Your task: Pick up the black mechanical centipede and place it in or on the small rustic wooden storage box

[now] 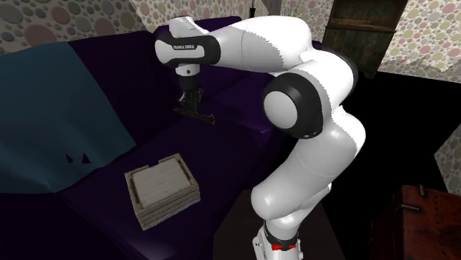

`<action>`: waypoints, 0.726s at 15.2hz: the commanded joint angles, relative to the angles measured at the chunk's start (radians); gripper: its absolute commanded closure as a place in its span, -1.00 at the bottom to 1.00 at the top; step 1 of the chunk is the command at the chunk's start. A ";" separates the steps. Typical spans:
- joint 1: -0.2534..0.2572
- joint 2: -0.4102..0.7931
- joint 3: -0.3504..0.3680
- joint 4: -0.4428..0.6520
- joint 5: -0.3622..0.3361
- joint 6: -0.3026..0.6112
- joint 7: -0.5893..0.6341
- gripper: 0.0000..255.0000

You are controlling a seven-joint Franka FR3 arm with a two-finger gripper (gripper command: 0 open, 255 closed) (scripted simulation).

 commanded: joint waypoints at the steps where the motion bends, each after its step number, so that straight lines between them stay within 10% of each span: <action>1: 0.019 -0.043 0.021 -0.043 0.021 0.004 0.033 1.00; 11: 0.120 -0.204 0.137 -0.143 0.129 -0.028 0.213 1.00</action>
